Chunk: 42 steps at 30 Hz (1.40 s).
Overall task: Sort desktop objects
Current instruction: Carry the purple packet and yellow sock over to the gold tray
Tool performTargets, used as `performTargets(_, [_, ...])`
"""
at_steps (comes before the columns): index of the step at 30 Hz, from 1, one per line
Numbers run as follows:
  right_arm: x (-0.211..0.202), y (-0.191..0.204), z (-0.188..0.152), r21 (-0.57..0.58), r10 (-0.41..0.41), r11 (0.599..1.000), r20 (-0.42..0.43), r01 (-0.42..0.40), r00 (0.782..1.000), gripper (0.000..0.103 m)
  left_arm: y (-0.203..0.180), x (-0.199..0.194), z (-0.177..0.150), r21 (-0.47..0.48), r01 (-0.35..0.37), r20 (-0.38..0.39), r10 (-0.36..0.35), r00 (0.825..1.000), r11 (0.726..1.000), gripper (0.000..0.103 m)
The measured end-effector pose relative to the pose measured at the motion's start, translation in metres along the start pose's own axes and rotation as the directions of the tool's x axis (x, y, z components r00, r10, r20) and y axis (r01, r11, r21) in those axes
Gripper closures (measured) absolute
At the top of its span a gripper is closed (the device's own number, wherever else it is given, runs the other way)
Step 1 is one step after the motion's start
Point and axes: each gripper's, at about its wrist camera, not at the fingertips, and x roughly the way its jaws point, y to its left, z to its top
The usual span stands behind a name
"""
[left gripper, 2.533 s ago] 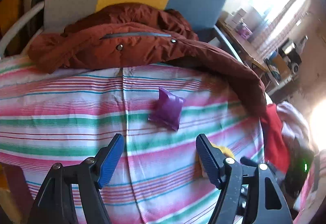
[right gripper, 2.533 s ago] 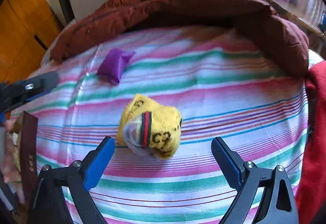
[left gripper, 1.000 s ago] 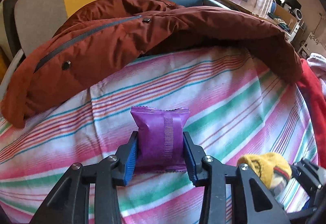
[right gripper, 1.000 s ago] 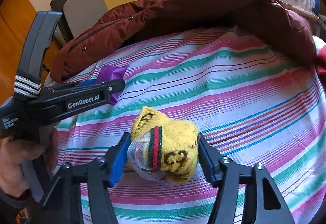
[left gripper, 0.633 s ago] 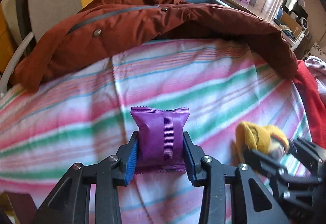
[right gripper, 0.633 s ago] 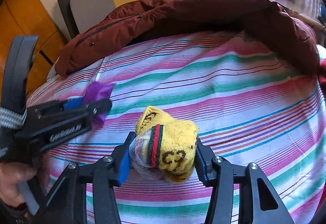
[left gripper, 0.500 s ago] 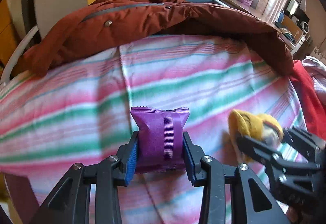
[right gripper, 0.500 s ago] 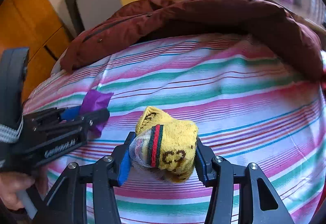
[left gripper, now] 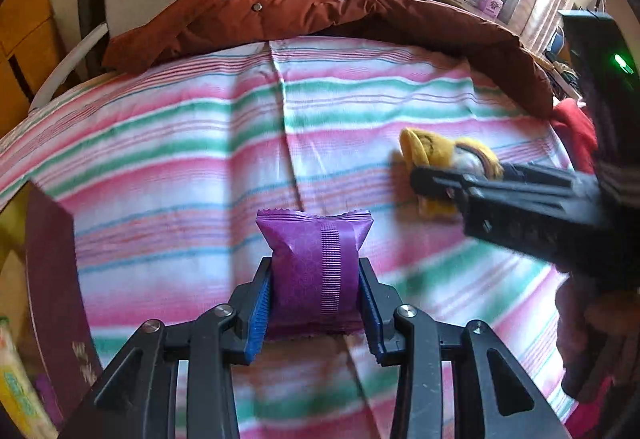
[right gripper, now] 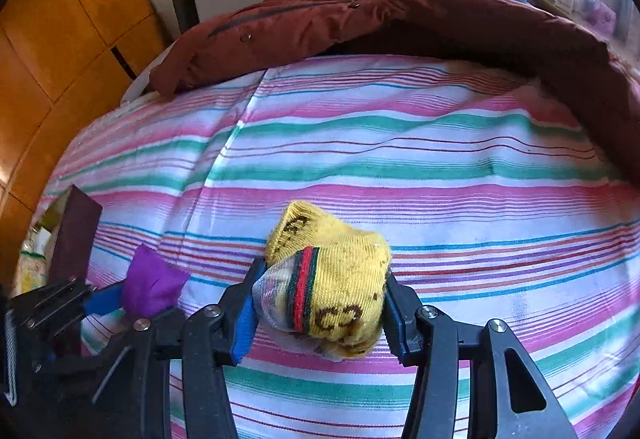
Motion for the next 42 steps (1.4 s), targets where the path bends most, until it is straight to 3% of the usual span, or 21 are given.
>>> performTargets(13, [0.001,0.028,-0.008,-0.054,0.039,0.998,-0.014,-0.040,0.999,0.051,0.008,-0.026,-0.039,0.036,-0.037,0.038,0.036,0.999,0.999,0.064])
performTargets(27, [0.005,0.051,-0.017,-0.104,0.044,0.993,-0.031,-0.047,0.999,0.050,0.018,-0.079,-0.043,0.034,-0.026,0.175,0.020,0.984,0.999,0.064])
performTargets(42, [0.002,0.074,-0.031,-0.098,0.043,0.994,-0.035,-0.046,0.998,0.050,0.053,-0.114,-0.054,-0.026,-0.040,0.231,0.045,0.972,0.999,0.064])
